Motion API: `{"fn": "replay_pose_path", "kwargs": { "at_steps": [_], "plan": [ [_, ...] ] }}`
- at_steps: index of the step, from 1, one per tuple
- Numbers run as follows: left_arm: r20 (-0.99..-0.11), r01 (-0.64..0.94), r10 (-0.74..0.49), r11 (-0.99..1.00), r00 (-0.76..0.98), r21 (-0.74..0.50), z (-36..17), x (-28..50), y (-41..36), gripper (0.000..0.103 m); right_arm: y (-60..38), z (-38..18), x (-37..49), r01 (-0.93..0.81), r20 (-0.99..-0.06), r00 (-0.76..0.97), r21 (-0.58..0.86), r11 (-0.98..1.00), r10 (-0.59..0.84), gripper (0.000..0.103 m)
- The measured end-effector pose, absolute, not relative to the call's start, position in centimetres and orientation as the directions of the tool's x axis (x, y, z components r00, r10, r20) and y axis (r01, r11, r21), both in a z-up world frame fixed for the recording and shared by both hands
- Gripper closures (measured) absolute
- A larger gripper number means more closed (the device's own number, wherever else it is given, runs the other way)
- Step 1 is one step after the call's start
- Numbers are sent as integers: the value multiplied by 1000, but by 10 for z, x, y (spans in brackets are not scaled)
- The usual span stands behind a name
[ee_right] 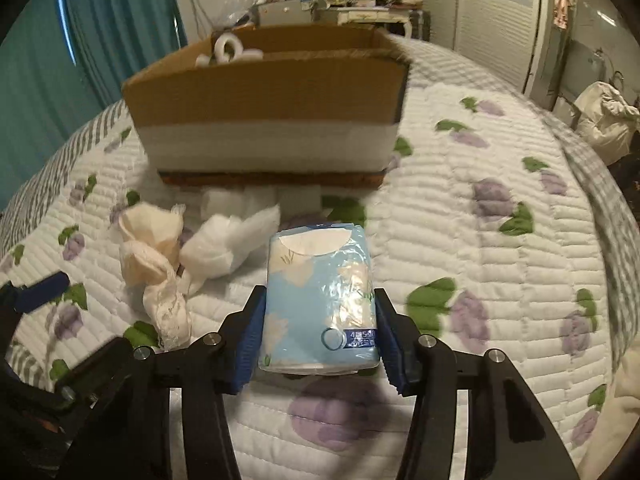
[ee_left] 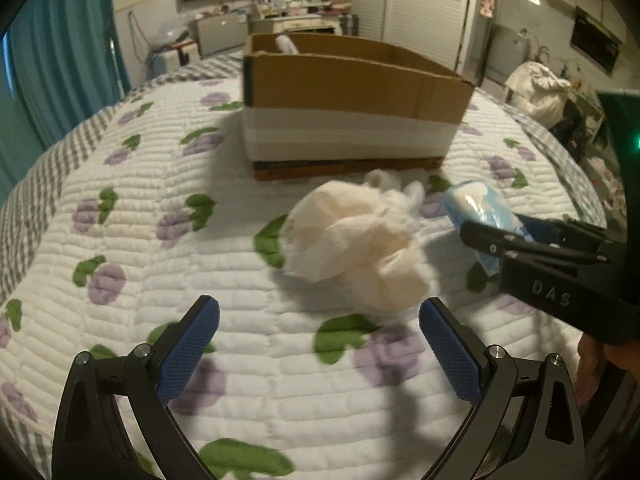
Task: Organize soft objects
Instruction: 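Grasp the cream cloth bundle with the left tool while the right tool grasps the blue tissue pack, then place both held items into the box and open both tools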
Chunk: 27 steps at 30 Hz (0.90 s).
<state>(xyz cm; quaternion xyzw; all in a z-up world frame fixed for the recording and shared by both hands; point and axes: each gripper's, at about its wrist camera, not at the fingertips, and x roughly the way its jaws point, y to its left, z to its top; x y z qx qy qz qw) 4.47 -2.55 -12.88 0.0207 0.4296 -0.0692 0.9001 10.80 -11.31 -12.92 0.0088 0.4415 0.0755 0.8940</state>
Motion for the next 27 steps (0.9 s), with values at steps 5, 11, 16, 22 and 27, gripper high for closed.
{"fn": "replay_pose_path", "kwargs": {
  "at_steps": [5, 11, 16, 22, 27],
  "plan": [
    [-769, 172, -133, 985, 626, -30, -130, 62, -40, 2, -126, -114, 111, -110, -763, 631, 92, 990, 141, 52],
    [-791, 192, -126, 981, 599, -11, -144, 86, -44, 17, -133, -121, 118, -102, -767, 624, 111, 989, 150, 52],
    [-800, 231, -169, 972, 575, -40, -148, 87, -44, 43, -134, -129, 120, -102, -775, 613, 116, 988, 154, 52],
    [-801, 256, -210, 964, 561, -73, -145, 80, -40, 66, -133, -127, 116, -104, -773, 615, 115, 988, 155, 52],
    [-783, 252, -214, 965, 584, -75, -128, 69, -35, 71, -130, -112, 108, -105, -757, 634, 116, 988, 156, 52]
  ]
}}
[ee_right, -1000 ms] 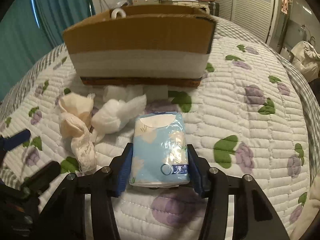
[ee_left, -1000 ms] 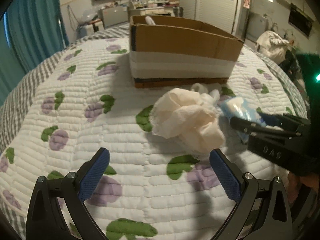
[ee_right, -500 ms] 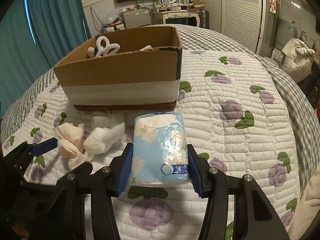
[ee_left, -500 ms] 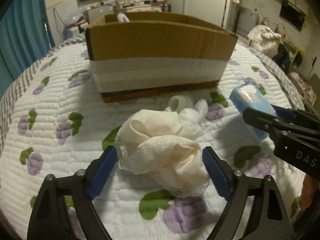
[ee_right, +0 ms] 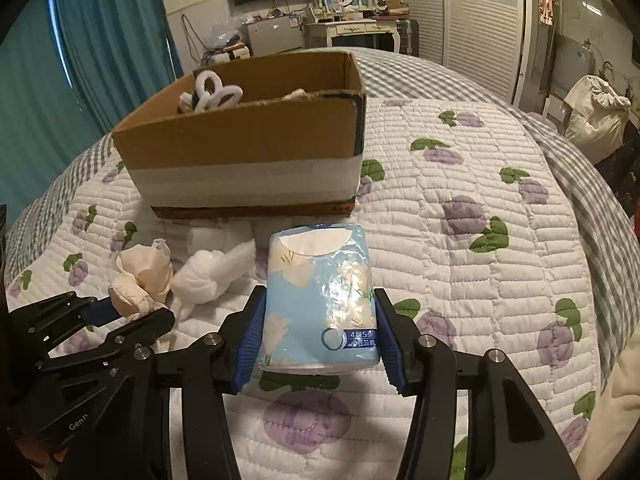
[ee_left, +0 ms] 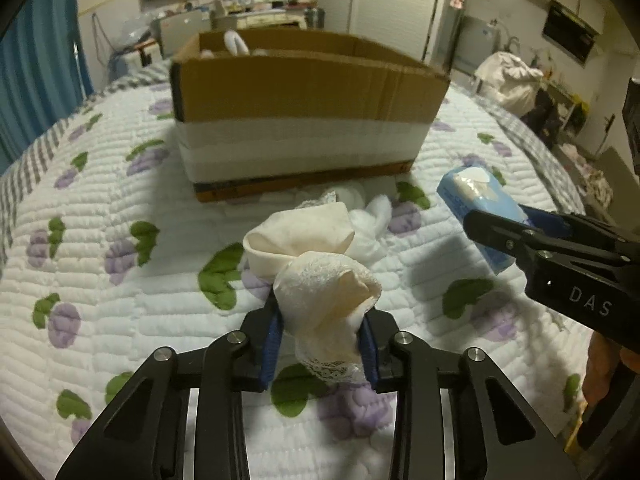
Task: Organize soft objects
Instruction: 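Place both held items into the box and open both tools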
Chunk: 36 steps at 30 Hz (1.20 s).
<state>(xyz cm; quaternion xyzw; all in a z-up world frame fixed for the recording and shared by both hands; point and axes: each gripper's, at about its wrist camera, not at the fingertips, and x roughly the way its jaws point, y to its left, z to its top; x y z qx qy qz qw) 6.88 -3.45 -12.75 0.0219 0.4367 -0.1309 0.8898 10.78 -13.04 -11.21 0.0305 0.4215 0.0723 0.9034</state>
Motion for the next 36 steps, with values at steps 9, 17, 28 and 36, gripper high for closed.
{"fn": "replay_pose_path", "kwargs": {
  "at_steps": [9, 17, 28, 36],
  "plan": [
    [-721, 257, -215, 965, 659, -53, -74, 49, -28, 71, -123, -62, 87, -119, -698, 699, 106, 987, 159, 52],
    [-626, 260, -203, 966, 753, -1, -6, 56, -29, 71, -114, 11, 85, -155, -586, 795, 55, 986, 157, 52],
    [-553, 276, -236, 961, 799, -12, 40, 134, -31, 71, -111, 83, 153, -176, -482, 859, 33, 984, 170, 52],
    [-574, 237, -207, 971, 793, -23, 17, 210, -32, 71, -105, 77, 243, -194, -511, 839, 45, 980, 189, 52]
  ]
}}
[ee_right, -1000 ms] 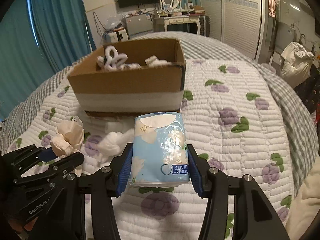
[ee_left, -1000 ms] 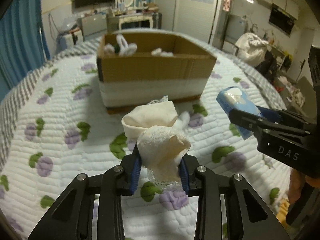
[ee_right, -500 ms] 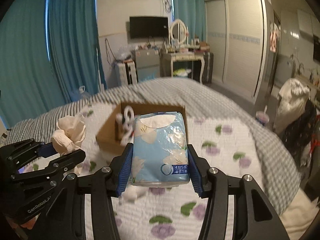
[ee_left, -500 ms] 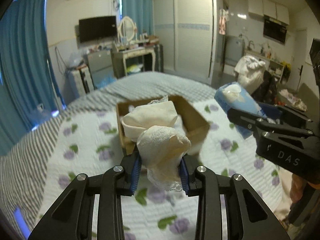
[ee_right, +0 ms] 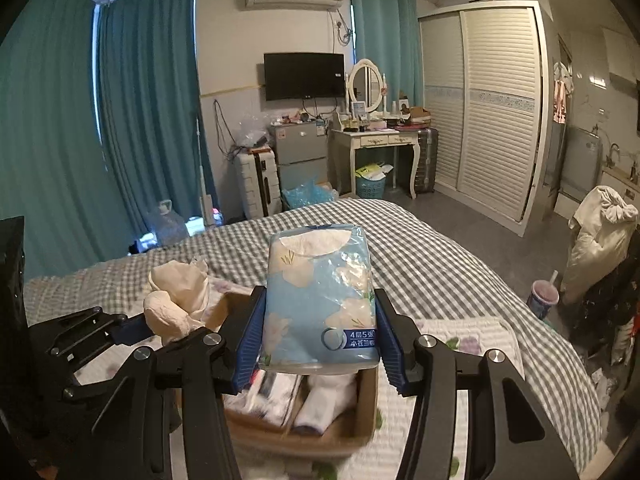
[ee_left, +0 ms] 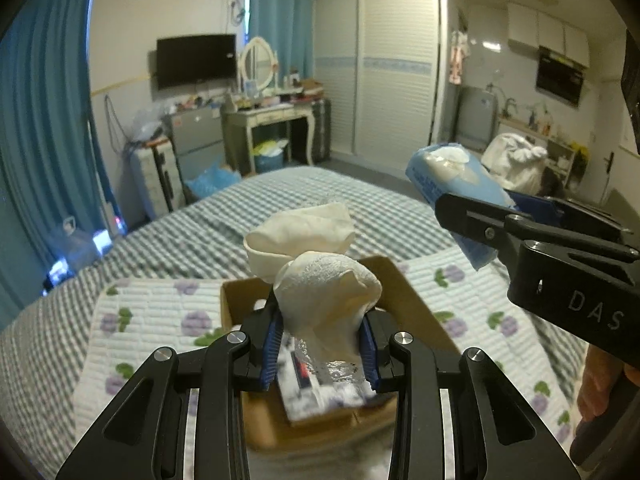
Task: Organize soft objects
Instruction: 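Place both held items into the box and open both tools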
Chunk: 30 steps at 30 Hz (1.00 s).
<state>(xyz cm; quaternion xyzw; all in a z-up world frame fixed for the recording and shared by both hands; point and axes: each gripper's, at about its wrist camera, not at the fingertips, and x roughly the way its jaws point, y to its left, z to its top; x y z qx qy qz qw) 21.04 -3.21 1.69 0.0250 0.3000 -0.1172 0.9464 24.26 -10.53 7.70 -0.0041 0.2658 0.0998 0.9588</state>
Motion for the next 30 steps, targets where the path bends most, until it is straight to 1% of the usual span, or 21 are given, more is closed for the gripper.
{"fn": "replay_pose_path", "kwargs": {
  "at_steps": [7, 11, 14, 16, 17, 18, 19, 20, 21, 22, 24, 26, 28, 30],
  "plan": [
    [-650, 220, -170, 976, 741, -5, -39, 252, -29, 71, -112, 1, 316, -184, -614, 758, 122, 975, 219, 52],
    [-681, 219, -163, 976, 714, -5, -63, 261, -33, 71, -120, -33, 332, -174, -657, 714, 168, 970, 242, 52],
    [-693, 223, -176, 975, 699, -22, -69, 261, -35, 70, -122, -44, 334, -178, -665, 702, 182, 967, 255, 52],
    [-694, 218, -172, 976, 699, -22, -67, 258, -39, 67, -121, -44, 333, -179, -664, 704, 177, 968, 252, 51],
    [-695, 214, -162, 977, 701, -12, -66, 256, -41, 66, -122, -43, 332, -176, -663, 707, 170, 970, 245, 51],
    [-698, 206, -145, 979, 701, 3, -65, 254, -43, 53, -122, -41, 330, -170, -661, 712, 166, 971, 238, 50],
    [-700, 197, -130, 980, 702, 16, -63, 255, -43, 35, -121, -38, 328, -164, -661, 714, 165, 973, 233, 48],
    [-691, 185, -116, 982, 713, 26, -59, 252, -44, 30, -123, -33, 324, -161, -657, 717, 171, 972, 234, 45],
    [-678, 172, -104, 985, 728, 33, -55, 250, -42, 28, -124, -26, 321, -156, -652, 722, 173, 972, 232, 37],
    [-664, 164, -93, 985, 742, 45, -47, 245, -42, 27, -126, -17, 316, -150, -644, 731, 174, 973, 227, 32],
    [-653, 166, -88, 984, 753, 59, -28, 235, -43, 24, -128, 2, 304, -140, -625, 750, 170, 975, 217, 28],
    [-631, 157, -76, 985, 772, 73, -7, 223, -43, 23, -131, 32, 287, -142, -596, 774, 164, 976, 213, 27],
    [-600, 144, -67, 986, 797, 82, 18, 206, -40, 23, -131, 60, 269, -143, -566, 800, 148, 979, 202, 20],
    [-565, 134, -74, 989, 822, 65, 45, 187, -35, 23, -131, 91, 247, -149, -534, 822, 136, 979, 199, 17]
  ]
}}
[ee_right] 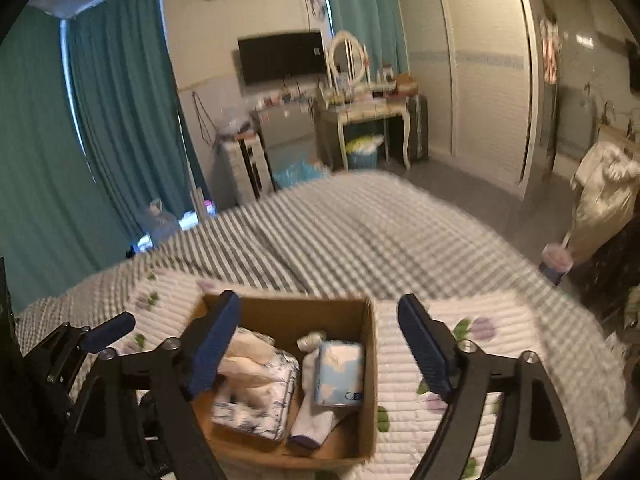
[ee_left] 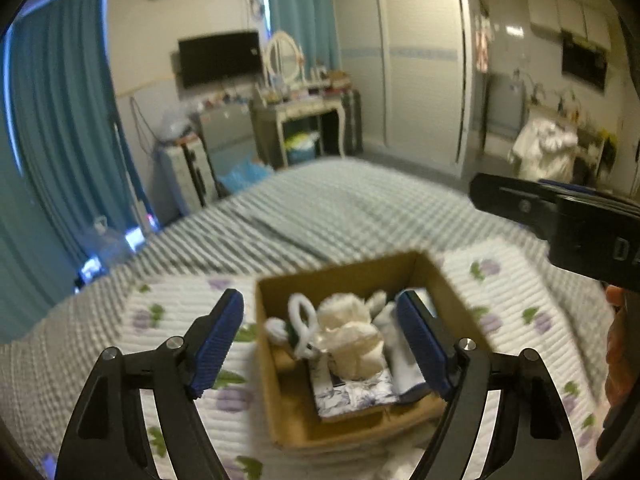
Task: Organize soft objects
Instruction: 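Place both held items into the box and open both tools, then grasp the white plastic piece with the left tool while the right tool grasps the white cloth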
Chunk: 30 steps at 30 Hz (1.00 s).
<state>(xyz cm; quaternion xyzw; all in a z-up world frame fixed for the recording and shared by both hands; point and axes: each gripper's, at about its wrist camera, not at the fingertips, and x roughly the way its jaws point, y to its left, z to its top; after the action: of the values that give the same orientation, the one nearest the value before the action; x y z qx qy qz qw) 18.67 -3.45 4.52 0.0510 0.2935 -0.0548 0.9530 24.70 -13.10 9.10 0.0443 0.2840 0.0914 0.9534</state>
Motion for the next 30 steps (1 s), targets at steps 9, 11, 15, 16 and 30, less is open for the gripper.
{"fn": "replay_pose_path", "kwargs": {
  "at_steps": [9, 11, 15, 16, 30],
  "plan": [
    [-394, 70, -50, 997, 918, 37, 144, 70, 3, 7, -131, 195, 126, -147, -436, 884, 85, 986, 169, 5],
    [-376, 52, -30, 997, 926, 48, 151, 50, 12, 7, -129, 202, 102, -165, -425, 886, 84, 983, 185, 0],
    [-384, 47, -32, 998, 923, 31, 142, 22, 31, 7, -118, 200, 67, -182, -407, 894, 57, 982, 189, 0],
    [-390, 49, -36, 999, 920, 23, 137, 18, 34, 7, -119, 198, 63, -184, -408, 893, 56, 981, 190, 0],
    [-605, -23, 34, 999, 796, 25, -25, 39, 74, 7, -77, 4, 82, -224, -624, 754, 54, 973, 208, 0]
  ]
}}
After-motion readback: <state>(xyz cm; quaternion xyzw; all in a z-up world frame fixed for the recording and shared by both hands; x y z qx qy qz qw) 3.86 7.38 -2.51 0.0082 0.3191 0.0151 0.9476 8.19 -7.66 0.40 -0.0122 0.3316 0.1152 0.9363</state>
